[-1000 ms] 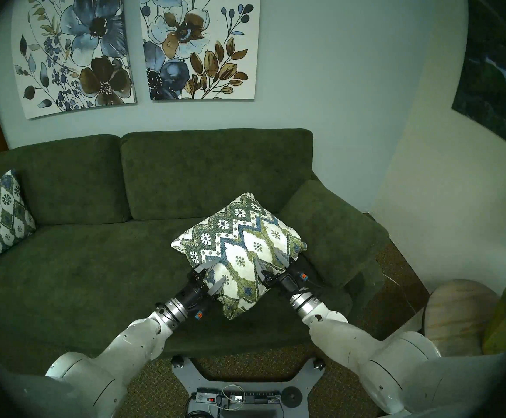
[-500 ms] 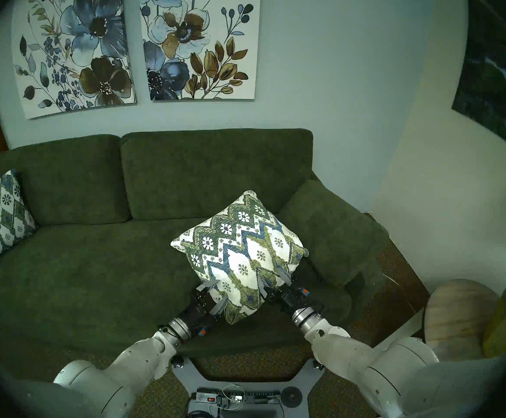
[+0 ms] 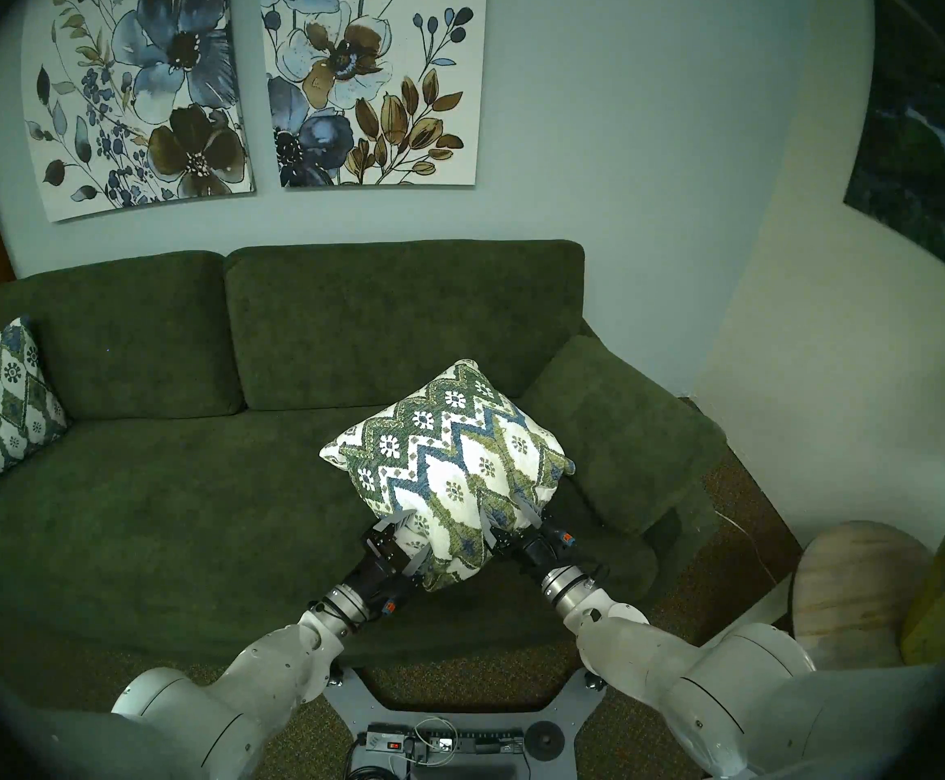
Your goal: Fluff a cushion
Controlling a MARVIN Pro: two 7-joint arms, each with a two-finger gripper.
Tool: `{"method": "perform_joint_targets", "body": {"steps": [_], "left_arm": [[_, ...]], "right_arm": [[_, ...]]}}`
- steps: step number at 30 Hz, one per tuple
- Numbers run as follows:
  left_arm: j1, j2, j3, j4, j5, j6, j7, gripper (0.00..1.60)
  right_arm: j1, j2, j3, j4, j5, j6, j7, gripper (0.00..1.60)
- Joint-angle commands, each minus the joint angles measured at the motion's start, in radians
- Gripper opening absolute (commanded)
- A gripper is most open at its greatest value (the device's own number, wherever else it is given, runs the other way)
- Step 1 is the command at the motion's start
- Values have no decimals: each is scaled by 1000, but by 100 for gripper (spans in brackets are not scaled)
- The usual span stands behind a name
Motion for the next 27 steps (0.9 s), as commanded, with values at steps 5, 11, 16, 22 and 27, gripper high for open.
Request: {"method": "perform_joint_targets", "body": {"steps": [5, 11, 16, 22, 27], "left_arm": [[-34, -9, 18, -154, 12, -22, 69, 160], [20, -26, 55, -185, 35, -26, 41, 160], [11, 2, 58, -235, 47, -14, 44, 160], [-40, 62, 31, -299, 59, 13, 46, 160], [-91, 116, -7, -352, 69, 38, 62, 160]], "right_arm": [[140, 0, 8, -128, 2, -72, 56, 160], [185, 6, 14, -194, 3, -114, 84, 160], [217, 2, 20, -259, -1, -128, 82, 160], [251, 18, 34, -341, -3, -128, 63, 160], [250, 45, 44, -407, -2, -128, 61, 160]]}}
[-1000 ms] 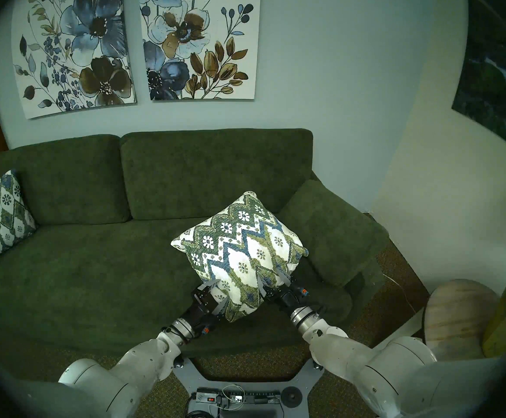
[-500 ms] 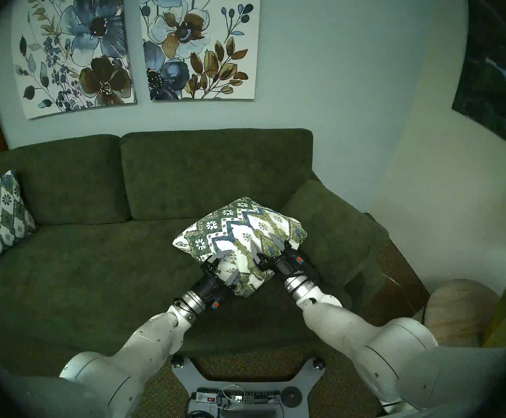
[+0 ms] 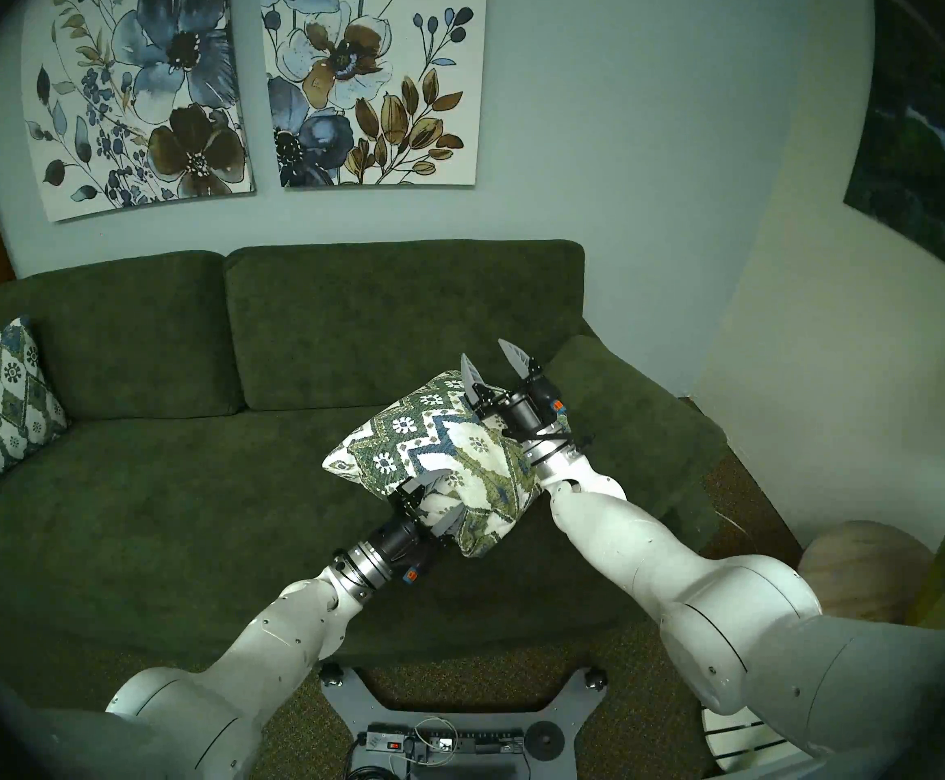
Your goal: Fluff a cushion
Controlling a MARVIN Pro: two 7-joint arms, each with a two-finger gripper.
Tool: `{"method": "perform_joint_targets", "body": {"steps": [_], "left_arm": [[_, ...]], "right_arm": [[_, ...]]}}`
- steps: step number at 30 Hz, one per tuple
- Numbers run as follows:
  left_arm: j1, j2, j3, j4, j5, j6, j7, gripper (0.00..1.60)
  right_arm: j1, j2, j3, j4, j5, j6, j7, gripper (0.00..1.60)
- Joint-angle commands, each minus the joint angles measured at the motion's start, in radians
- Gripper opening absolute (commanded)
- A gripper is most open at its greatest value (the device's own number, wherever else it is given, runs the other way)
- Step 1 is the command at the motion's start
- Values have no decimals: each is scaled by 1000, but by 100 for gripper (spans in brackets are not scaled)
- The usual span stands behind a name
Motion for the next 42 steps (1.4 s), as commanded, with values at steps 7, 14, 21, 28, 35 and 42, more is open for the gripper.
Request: {"method": "perform_joint_targets", "body": {"steps": [7, 14, 21, 28, 35, 42], "left_arm": [[-122, 119, -73, -147, 17, 50, 85, 160], [-112, 135, -72, -162, 34, 60, 88, 160], [-114, 161, -67, -185, 60, 72, 123, 160], [-122, 190, -74, -203, 80, 77, 164, 160], [-123, 196, -72, -217, 84, 78, 185, 160], [-150, 173, -62, -146, 82, 74, 161, 160]], "right_arm": [[-72, 77, -5, -125, 5, -3, 60, 160], [-137, 57, -102, 8, -13, 20, 59, 160], [-229, 53, -179, 47, -13, 11, 118, 160], [-280, 67, -200, -33, 6, -3, 120, 160], [-320, 73, -245, -38, 20, -3, 113, 160], [-330, 84, -276, -62, 37, -3, 103, 160]]}}
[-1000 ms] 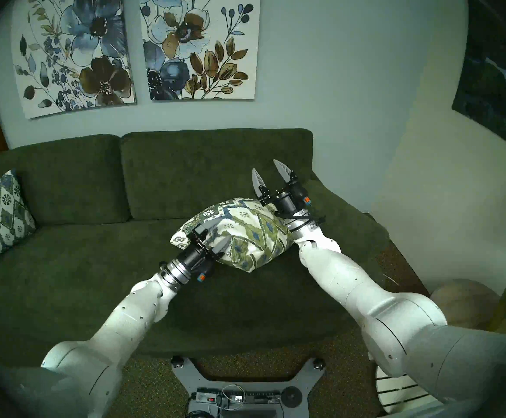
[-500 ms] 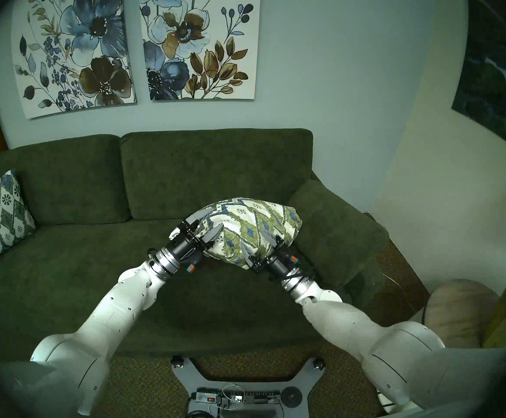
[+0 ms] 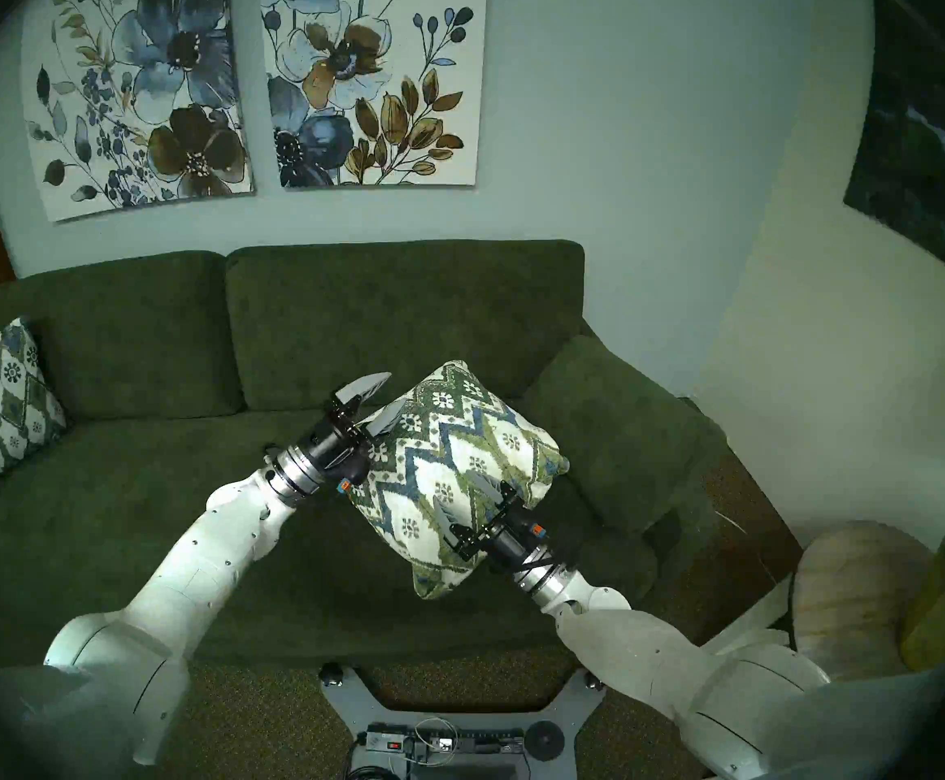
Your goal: Fluff a cushion
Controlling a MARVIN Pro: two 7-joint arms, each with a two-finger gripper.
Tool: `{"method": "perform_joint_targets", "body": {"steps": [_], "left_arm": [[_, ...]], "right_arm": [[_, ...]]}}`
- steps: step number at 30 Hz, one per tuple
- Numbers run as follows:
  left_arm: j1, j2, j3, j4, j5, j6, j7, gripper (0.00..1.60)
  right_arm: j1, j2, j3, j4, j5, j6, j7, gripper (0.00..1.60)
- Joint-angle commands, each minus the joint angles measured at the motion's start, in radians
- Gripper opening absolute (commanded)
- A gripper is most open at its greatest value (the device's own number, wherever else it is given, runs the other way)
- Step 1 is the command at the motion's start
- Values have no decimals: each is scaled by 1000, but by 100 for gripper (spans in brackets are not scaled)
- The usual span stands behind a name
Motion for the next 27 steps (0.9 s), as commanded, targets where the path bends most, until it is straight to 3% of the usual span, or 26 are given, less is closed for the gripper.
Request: {"method": "perform_joint_targets", "body": {"steps": [1, 6, 12, 27], "left_arm": [[-48, -31, 9, 63, -3, -5, 61, 160], [-75, -75, 12, 147, -10, 0, -10, 160], [-70, -108, 4, 237, -39, -28, -24, 160], [-82, -168, -49, 411, -109, -113, -90, 160]], "right_arm": [[-19, 14, -17, -47, 19, -1, 104, 160], [37, 26, -1, -97, 27, -1, 63, 160], [70, 18, 23, -106, 43, -1, 11, 160], [101, 15, 54, -98, 69, -1, -7, 160]]}}
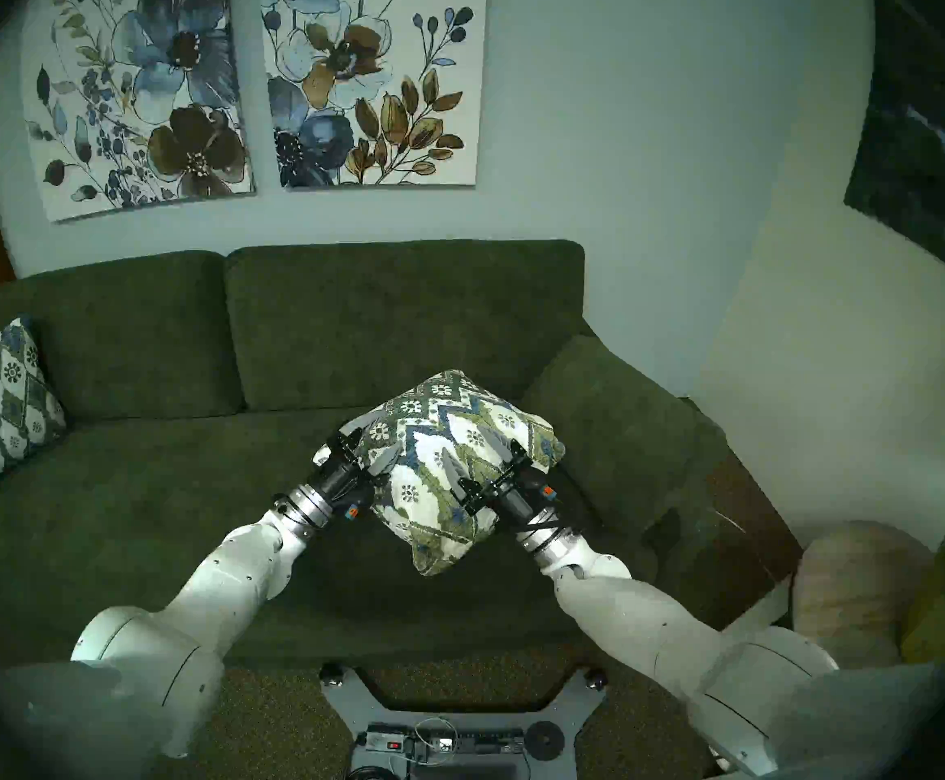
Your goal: Fluff a cushion
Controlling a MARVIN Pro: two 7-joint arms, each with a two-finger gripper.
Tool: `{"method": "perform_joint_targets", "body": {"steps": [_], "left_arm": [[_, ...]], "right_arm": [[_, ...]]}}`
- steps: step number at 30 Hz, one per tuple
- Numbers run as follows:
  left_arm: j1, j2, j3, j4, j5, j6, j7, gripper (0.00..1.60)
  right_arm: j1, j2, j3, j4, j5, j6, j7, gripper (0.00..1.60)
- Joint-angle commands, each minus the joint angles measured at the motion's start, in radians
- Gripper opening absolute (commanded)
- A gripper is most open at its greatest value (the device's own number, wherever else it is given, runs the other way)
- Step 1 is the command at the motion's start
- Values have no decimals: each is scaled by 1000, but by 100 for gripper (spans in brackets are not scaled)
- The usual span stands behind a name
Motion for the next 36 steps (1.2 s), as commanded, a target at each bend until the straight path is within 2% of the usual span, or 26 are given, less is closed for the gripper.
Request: {"method": "perform_joint_targets", "body": {"steps": [1, 12, 24, 36], "left_arm": [[-31, -49, -24, 47, -39, -31, -7, 160], [-42, -99, -74, 141, -95, -78, -65, 160], [-12, -126, -130, 238, -154, -114, -102, 160], [-15, -159, -180, 284, -206, -143, -143, 160]], "right_arm": [[26, -8, 9, 0, 8, 0, 2, 160], [19, -18, 11, 37, 22, 3, 2, 160], [30, -3, 31, 106, 43, 7, -1, 160], [5, -13, 27, 192, 55, 35, 0, 160]]}}
